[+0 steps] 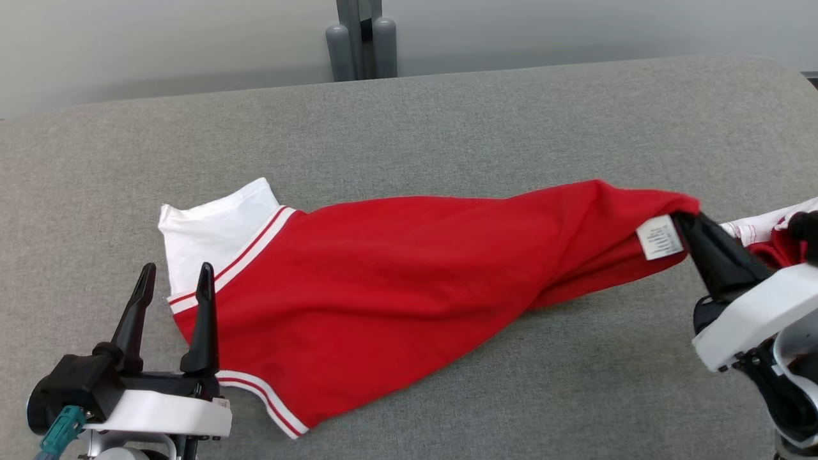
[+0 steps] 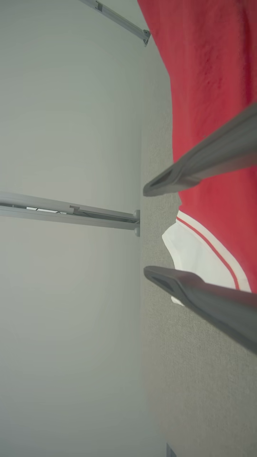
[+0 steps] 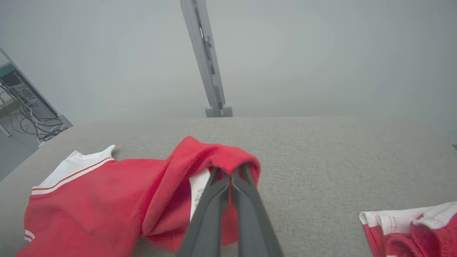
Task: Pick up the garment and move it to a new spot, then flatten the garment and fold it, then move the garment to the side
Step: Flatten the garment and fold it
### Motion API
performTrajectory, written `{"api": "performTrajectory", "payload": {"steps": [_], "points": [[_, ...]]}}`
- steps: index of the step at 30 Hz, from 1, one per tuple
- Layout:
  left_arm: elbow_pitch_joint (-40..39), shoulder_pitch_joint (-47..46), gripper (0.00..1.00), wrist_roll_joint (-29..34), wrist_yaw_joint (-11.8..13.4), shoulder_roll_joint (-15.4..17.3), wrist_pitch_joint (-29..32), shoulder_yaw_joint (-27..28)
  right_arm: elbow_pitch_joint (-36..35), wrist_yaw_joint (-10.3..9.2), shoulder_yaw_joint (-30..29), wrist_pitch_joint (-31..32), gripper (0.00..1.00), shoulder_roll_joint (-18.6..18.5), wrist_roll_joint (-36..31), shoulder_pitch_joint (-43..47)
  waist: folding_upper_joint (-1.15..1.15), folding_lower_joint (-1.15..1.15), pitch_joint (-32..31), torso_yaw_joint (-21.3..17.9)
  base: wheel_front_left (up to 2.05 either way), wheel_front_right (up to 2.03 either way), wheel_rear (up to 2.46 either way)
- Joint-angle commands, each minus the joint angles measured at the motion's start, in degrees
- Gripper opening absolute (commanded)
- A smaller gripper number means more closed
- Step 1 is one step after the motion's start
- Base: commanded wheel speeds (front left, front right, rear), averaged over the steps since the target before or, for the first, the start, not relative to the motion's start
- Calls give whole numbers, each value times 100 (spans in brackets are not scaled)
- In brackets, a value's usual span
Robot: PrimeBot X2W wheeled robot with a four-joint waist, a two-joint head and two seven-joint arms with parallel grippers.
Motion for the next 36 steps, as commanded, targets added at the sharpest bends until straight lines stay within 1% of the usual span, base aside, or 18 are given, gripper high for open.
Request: {"api": "performTrajectory", "payload": {"steps": [1, 2, 3, 7, 12, 17, 25, 26, 27, 28, 32, 36], "points": [[4, -104, 100, 62, -28, 2, -28, 22, 41, -2, -91, 3, 0, -29, -55, -68, 0, 0, 15, 20, 0, 0, 0], [10, -105, 100, 67, -26, -4, -28, 29, 123, -2, -141, -19, 0, 7, -64, -91, 0, 0, 20, 30, 0, 0, 0], [13, -111, 100, 63, -31, -14, -28, 28, 235, -2, -207, -63, 0, -37, -203, -106, 0, 0, 34, 44, 0, 0, 0], [39, -154, 100, 59, -59, -49, -28, 13, 1043, -2, -324, -338, 0, 48, -421, -1, 0, 0, 96, 91, 0, 0, 0], [88, -241, 100, 81, -102, -64, -29, 22, 2211, -2, -358, -1003, 0, 251, -436, 49, 0, 0, 163, 109, 0, 0, 0], [142, -267, 100, 107, -148, -58, -29, 17, 3196, -2, -189, -1542, 0, 393, -414, 74, 0, 0, 187, 103, 0, 0, 0], [188, -270, 100, 103, -165, -65, -29, 11, 4025, -2, 116, -1944, 0, 496, -381, 206, 0, 0, 136, 91, 0, 0, 0], [191, -263, 100, 101, -166, -65, -29, 12, 4068, -2, 127, -2033, 9, 504, -378, 210, 0, 0, 128, 87, 0, 0, 0], [199, -255, 100, 101, -165, -63, -29, 13, 4076, -2, 112, -2122, 32, 512, -301, 208, 0, 0, 115, 85, 0, 0, 0], [202, -242, 100, 101, -164, -62, -29, 13, 4059, -2, 103, -2202, 100, 517, -212, 208, 0, 0, 99, 82, 0, 0, 0], [210, -175, 100, 103, -142, -44, -29, 19, 3772, -2, -111, -2527, 100, 517, -88, 193, 0, 0, 17, 78, 0, 0, 0], [197, -105, 100, 102, -102, -34, -28, 37, 3312, -2, -514, -2722, 100, 523, -197, 272, 0, 0, -79, 52, 0, 0, 0]]}}
